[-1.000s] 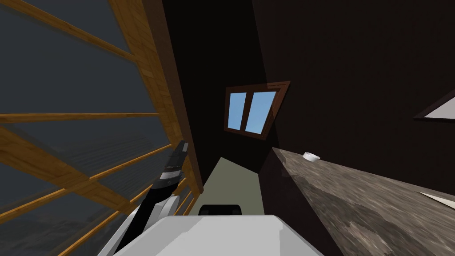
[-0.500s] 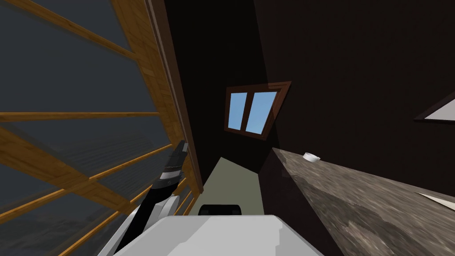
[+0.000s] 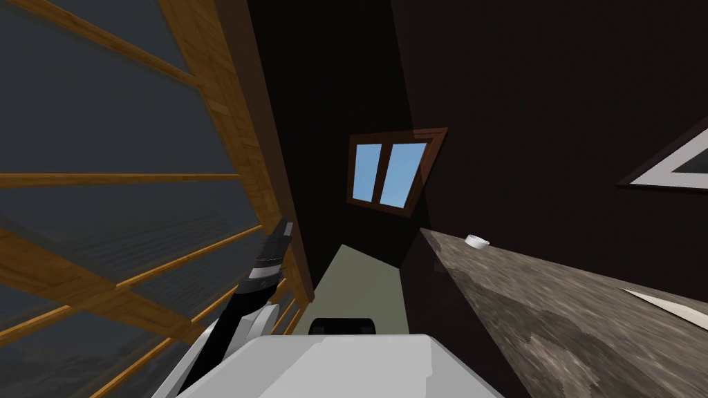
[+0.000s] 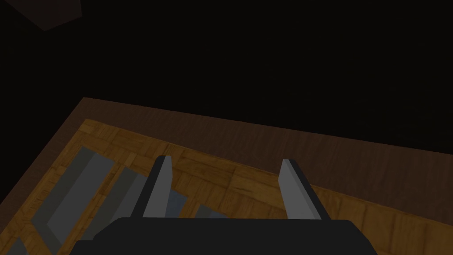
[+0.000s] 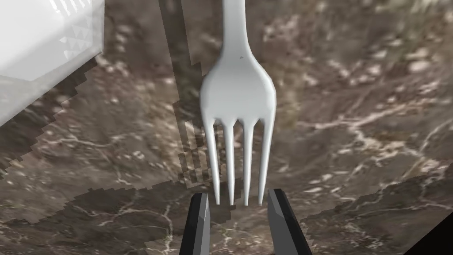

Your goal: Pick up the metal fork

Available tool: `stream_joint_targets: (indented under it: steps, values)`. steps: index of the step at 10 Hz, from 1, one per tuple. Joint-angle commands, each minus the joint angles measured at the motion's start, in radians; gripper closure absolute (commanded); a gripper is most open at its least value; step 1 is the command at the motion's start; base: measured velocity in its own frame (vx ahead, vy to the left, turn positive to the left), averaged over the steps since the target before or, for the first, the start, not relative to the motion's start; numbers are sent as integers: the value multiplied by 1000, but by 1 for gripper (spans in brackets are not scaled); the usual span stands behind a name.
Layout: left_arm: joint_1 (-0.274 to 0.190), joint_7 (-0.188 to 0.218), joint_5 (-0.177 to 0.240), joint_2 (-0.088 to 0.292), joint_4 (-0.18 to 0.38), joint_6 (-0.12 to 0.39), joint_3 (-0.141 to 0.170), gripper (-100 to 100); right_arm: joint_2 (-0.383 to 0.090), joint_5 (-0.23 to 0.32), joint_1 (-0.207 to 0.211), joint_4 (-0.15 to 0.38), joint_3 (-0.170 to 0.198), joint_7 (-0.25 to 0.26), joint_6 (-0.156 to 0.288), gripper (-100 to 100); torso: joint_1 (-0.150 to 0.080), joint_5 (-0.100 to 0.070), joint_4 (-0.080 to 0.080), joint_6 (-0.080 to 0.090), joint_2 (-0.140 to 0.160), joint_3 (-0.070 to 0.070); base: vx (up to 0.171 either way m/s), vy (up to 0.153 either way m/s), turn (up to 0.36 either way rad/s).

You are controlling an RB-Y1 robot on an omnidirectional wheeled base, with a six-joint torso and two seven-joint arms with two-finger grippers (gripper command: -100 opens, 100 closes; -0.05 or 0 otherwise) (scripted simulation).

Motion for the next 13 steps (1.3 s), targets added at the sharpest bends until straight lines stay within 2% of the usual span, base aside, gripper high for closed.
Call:
stream_joint_targets:
  steps: [1, 2, 3, 5, 6, 7, 8, 10, 11, 12, 13]
  values:
    - [0, 0, 0, 0, 0, 0, 0, 0, -8, -19, 5, -28, 1, 5, 10, 100, 0, 0, 0, 0, 0, 0, -5, -23, 13]
    - [0, 0, 0, 0, 0, 0, 0, 0, -55, -64, 43, -68, 7, 48, 60, 100, 0, -1, 0, -1, 0, 0, 0, -35, -117]
    - [0, 0, 0, 0, 0, 0, 0, 0, -59, -98, 43, -110, 7, 48, 60, 100, 0, 1, 0, 1, 0, 0, 1, -36, -88]
    - [0, 0, 0, 0, 0, 0, 0, 0, -59, -104, 43, -110, 7, 48, 60, 100, 1, -1, 0, -2, -1, -1, -1, -8, 22]
    - [0, 0, 0, 0, 0, 0, 0, 0, -109, -156, 81, -169, 12, 90, 110, 100, 1, -1, 0, -1, -1, -1, 6, -29, -128]
    - [0, 0, 0, 0, 0, 0, 0, 0, -109, -181, 81, -192, 12, 90, 110, 100, 0, 0, 0, 0, -1, -1, 5, -33, -92]
    - [0, 0, 0, 0, 0, 0, 0, 0, -154, -213, 118, -220, 18, 133, 149, 100, 0, -1, 0, -1, -1, 0, 2, -46, -131]
    - [0, 0, 0, 0, 0, 0, 0, 0, -160, -271, 118, -274, 18, 133, 161, 100, -1, 0, 0, 0, 0, 0, 2, -33, -38]
    - [0, 0, 0, 0, 0, 0, 0, 0, -160, -274, 118, -274, 18, 133, 161, 100, 1, -1, 0, -2, -1, -1, -1, 1, 25]
    - [0, 0, 0, 0, 0, 0, 0, 0, -204, -313, 156, -313, 24, 175, 209, 100, 2, -1, 0, -1, -1, -1, 10, -21, -131]
    - [0, 0, 0, 0, 0, 0, 0, 0, -210, -347, 156, -351, 24, 175, 211, 100, 1, 0, 0, 1, -1, 0, 7, -32, -98]
